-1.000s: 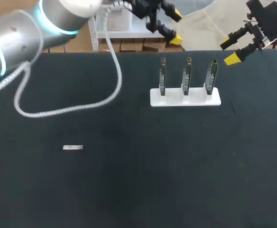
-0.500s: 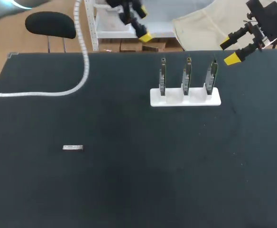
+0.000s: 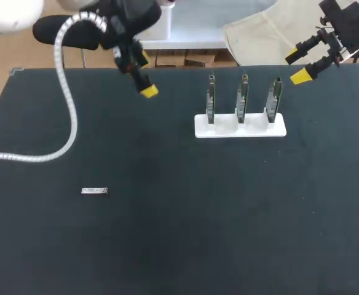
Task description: Pick up the optical module with the left hand, and insert it into the network port with the right hand.
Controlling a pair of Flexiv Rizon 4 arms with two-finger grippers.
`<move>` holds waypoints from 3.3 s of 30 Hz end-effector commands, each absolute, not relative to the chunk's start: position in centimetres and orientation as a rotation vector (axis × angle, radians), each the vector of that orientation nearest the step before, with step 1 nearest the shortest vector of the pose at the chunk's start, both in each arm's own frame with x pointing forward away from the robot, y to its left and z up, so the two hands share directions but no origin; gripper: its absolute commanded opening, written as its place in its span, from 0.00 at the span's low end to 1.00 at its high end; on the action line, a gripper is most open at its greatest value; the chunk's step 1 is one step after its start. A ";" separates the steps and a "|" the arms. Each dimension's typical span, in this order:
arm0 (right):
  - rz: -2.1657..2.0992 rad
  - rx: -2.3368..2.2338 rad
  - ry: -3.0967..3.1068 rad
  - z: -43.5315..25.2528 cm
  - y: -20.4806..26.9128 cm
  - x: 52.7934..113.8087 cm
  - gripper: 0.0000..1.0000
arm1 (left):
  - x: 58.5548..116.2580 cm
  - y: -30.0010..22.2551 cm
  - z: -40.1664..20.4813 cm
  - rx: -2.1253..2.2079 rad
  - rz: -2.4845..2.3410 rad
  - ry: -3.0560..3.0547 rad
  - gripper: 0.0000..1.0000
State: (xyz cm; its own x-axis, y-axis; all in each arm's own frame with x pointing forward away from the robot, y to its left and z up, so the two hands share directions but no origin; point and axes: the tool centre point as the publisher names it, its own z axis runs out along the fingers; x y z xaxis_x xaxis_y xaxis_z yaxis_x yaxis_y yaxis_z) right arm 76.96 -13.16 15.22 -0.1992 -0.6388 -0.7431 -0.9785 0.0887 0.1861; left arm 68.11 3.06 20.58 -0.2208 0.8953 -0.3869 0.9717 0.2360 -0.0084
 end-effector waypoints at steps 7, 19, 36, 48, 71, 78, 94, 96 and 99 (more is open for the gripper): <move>0.924 -1.582 1.894 15.2 -13.1 76.7 1.00 | 65.5 4.7 20.0 1.592 -0.278 2.146 1.00; 0.924 -1.582 1.894 15.2 -13.1 76.7 1.00 | 65.6 3.5 20.2 1.657 -0.293 2.058 1.00; 0.924 -1.582 1.894 15.2 -13.1 76.7 1.00 | 61.5 6.6 13.1 1.774 -0.034 2.315 1.00; 0.924 -1.582 1.894 15.2 -13.1 76.7 1.00 | 57.7 12.3 9.5 1.883 0.123 2.367 1.00; 0.924 -1.582 1.894 15.2 -13.1 76.7 1.00 | 57.1 18.4 3.6 1.997 0.044 2.383 1.00; 0.924 -1.582 1.894 15.2 -13.1 76.7 1.00 | 57.2 18.5 1.9 2.043 0.012 2.399 1.00; 0.924 -1.582 1.894 15.2 -13.1 76.7 1.00 | 57.9 18.4 0.0 2.062 -0.007 2.370 1.00; 0.924 -1.582 1.894 15.2 -13.1 76.7 1.00 | 57.9 18.4 0.0 2.061 -0.004 2.372 1.00; 0.924 -1.582 1.894 15.2 -13.1 76.7 1.00 | 58.0 18.5 -0.4 2.080 0.001 2.384 1.00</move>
